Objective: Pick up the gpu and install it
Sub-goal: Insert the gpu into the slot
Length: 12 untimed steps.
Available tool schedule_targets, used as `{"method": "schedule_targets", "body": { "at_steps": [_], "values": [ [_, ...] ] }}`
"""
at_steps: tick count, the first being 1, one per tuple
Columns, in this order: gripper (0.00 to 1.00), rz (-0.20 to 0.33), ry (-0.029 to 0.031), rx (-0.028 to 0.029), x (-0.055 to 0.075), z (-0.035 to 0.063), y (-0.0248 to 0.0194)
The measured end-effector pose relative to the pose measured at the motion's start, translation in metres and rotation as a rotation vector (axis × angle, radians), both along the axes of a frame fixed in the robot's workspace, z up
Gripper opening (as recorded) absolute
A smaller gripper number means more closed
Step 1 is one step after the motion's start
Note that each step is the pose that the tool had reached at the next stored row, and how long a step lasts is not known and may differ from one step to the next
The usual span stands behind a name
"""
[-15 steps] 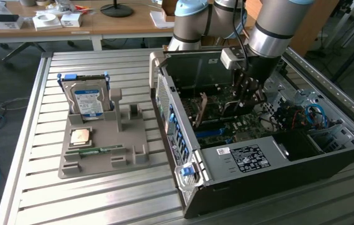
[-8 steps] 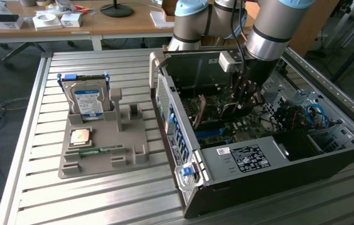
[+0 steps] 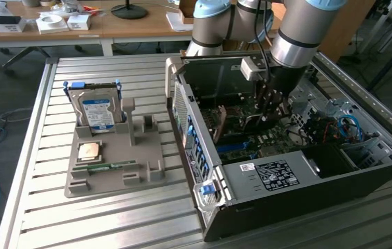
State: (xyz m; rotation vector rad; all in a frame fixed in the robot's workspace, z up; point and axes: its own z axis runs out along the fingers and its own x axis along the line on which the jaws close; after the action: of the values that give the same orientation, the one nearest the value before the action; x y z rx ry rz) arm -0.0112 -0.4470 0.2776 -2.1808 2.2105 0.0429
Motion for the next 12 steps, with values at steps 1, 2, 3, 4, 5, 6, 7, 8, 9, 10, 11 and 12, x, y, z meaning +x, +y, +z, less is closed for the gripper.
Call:
{"method": "schedule_targets", "body": {
  "at_steps": [1,2,3,4,5,6,7,8,9,10,11,12],
  "values": [
    [0.26,0.0,-0.0003,0.0,-0.0023,0.0,0.0],
    [0.26,0.0,-0.0008,0.0,-0.0045,-0.0001,0.0],
    [0.26,0.0,-0.001,-0.0001,-0.0064,-0.0001,0.0],
    [0.26,0.0,-0.0011,-0.0003,-0.0075,0.0,0.0],
    [0.26,0.0,-0.0011,-0.0008,-0.0079,0.0,-0.0001],
    [0.26,0.0,-0.0011,-0.0013,-0.0079,0.0,-0.0006],
    [0.26,0.0,-0.0011,-0.0016,-0.0079,0.0,-0.0013],
    [0.26,0.0,-0.0011,-0.0015,-0.0078,-0.0001,-0.0024],
    [0.26,0.0,-0.0011,-0.0017,-0.0079,0.0,-0.0037],
    [0.26,0.0,-0.0011,-0.0017,-0.0079,0.0,-0.005],
    [0.26,0.0,-0.0011,-0.0018,-0.0079,0.0,-0.0063],
    [0.26,0.0,-0.0011,-0.0017,-0.0079,0.0,-0.0073]
  ]
}}
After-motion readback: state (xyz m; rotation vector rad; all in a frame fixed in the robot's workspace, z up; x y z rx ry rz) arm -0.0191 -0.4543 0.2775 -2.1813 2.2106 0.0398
